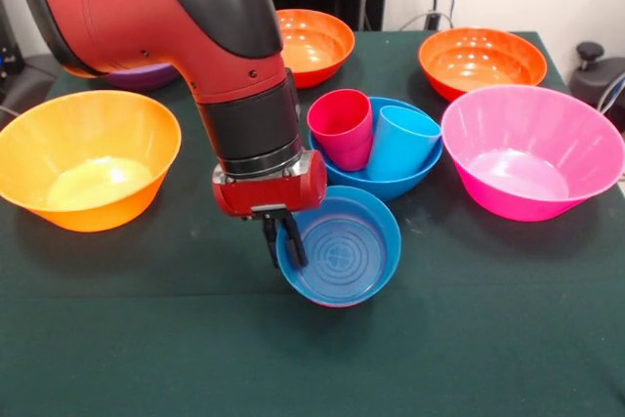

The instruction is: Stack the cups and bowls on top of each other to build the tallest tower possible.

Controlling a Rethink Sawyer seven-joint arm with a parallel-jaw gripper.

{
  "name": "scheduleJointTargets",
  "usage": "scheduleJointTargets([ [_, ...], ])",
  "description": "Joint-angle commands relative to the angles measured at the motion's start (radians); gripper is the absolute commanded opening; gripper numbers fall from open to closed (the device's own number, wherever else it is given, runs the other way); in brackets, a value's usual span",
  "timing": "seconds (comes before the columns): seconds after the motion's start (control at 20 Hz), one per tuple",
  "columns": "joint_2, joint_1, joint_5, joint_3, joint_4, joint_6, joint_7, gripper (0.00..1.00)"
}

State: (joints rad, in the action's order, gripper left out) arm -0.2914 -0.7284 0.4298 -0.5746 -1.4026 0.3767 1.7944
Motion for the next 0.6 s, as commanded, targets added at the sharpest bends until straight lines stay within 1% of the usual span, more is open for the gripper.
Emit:
scheduleJointTargets([
  [0.05, -0.004, 0.041, 0.105, 0.012, -0.051, 0.042, -0.12, 0.0],
  [0.1, -0.004, 0.041, 0.108, 0.013, -0.05, 0.044, -0.117, 0.0],
  [0.15, -0.006, 0.042, 0.114, 0.012, -0.048, 0.048, -0.111, 1.0],
  [0.6, -0.008, 0.048, 0.112, 0.02, -0.045, 0.063, -0.091, 1.0],
])
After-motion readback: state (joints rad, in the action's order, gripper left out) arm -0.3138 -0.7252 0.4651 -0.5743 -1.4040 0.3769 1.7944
